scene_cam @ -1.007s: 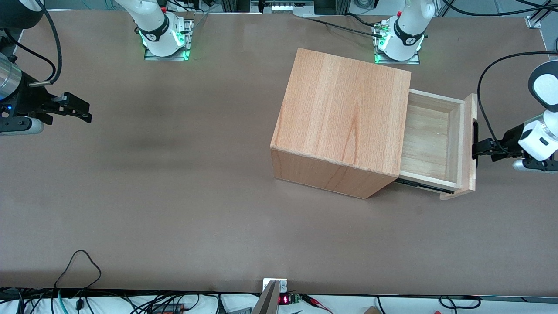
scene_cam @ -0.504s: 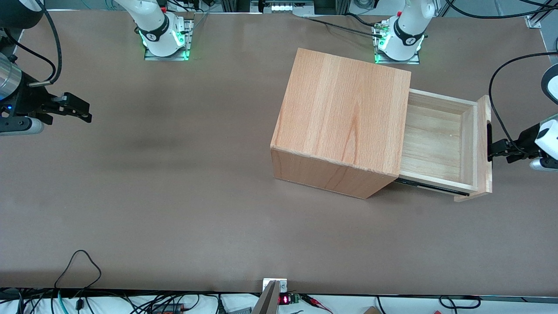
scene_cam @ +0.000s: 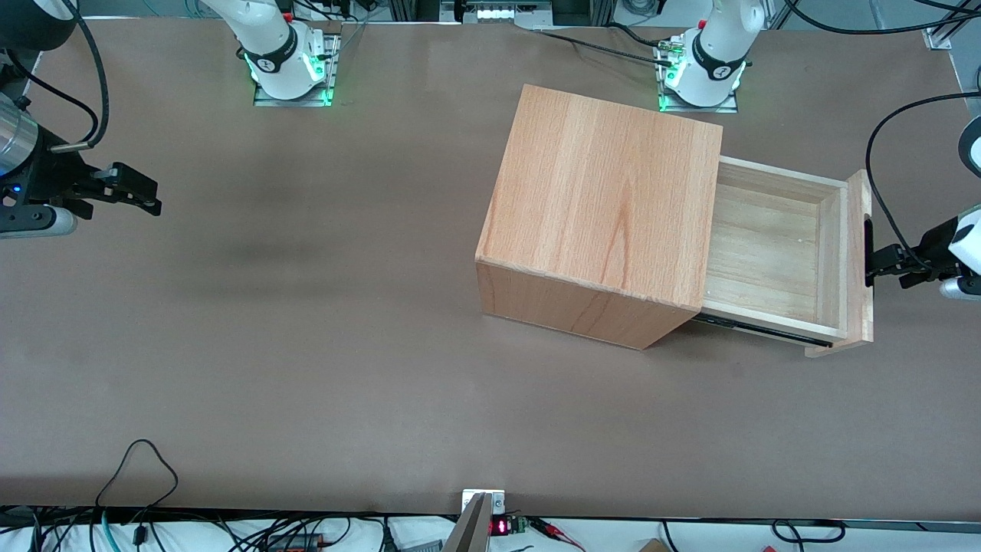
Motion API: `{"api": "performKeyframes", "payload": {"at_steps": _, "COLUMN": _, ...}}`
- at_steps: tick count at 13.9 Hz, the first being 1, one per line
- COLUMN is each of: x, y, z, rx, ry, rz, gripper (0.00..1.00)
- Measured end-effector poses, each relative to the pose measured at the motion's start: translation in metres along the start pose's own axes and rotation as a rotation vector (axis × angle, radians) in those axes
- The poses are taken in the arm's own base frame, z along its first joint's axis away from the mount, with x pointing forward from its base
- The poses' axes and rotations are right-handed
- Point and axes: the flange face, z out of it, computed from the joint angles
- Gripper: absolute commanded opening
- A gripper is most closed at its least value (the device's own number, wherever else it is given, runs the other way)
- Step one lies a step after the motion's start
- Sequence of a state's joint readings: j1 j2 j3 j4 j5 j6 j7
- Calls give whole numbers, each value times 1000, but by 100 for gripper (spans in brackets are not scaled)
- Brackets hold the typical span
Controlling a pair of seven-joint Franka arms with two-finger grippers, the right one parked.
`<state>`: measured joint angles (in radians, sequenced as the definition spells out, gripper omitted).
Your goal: Open top drawer with left arm
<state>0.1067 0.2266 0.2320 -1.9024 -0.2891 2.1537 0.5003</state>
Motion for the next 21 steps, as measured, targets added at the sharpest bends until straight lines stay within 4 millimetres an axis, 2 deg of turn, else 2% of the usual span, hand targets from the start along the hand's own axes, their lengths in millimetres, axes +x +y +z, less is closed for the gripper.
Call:
{"api": "performKeyframes", "payload": {"at_steps": 6, "x": 5, "y": 0, "z": -7, "rx": -5, "ry": -9, "rz": 20, "gripper": 100}}
{"api": "performKeyframes", "payload": {"at_steps": 9, "x": 9, "y": -1, "z": -27, "rx": -13, "ry": -37, "rz": 15, "gripper": 100}}
{"api": "performKeyframes", "payload": {"at_steps": 14, "x": 14, "y": 0, "z": -74, "rx": 30, "ry": -87, "rz": -36, "gripper": 100}}
{"api": "performKeyframes", "payload": {"at_steps": 16, "x": 14, "y": 17, "z": -102, "rx": 54, "ry": -121, "rz": -59, "gripper": 100}}
{"api": "performKeyframes", "payload": {"at_steps": 21, "x": 3, "y": 82, "z": -185, "rx": 76, "ry": -135, "rz": -67, "gripper": 100}}
